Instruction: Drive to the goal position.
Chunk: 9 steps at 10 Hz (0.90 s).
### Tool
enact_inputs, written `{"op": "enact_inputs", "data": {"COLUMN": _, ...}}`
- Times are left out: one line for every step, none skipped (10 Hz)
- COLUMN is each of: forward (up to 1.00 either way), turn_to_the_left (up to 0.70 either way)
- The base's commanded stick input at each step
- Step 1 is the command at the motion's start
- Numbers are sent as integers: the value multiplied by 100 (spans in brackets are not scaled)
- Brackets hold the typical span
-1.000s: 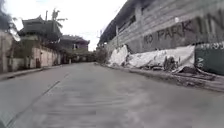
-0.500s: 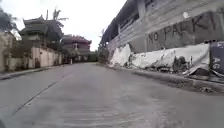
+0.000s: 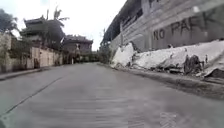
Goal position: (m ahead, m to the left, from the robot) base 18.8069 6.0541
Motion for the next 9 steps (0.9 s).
{"op": "enact_inputs", "data": {"forward": 100, "turn_to_the_left": 2}}
{"op": "enact_inputs", "data": {"forward": 100, "turn_to_the_left": 2}}
{"op": "enact_inputs", "data": {"forward": 100, "turn_to_the_left": 2}}
{"op": "enact_inputs", "data": {"forward": 100, "turn_to_the_left": 2}}
{"op": "enact_inputs", "data": {"forward": 100, "turn_to_the_left": 2}}
{"op": "enact_inputs", "data": {"forward": 100, "turn_to_the_left": 2}}
{"op": "enact_inputs", "data": {"forward": 100, "turn_to_the_left": 2}}
{"op": "enact_inputs", "data": {"forward": 100, "turn_to_the_left": 2}}
{"op": "enact_inputs", "data": {"forward": 100, "turn_to_the_left": 2}}
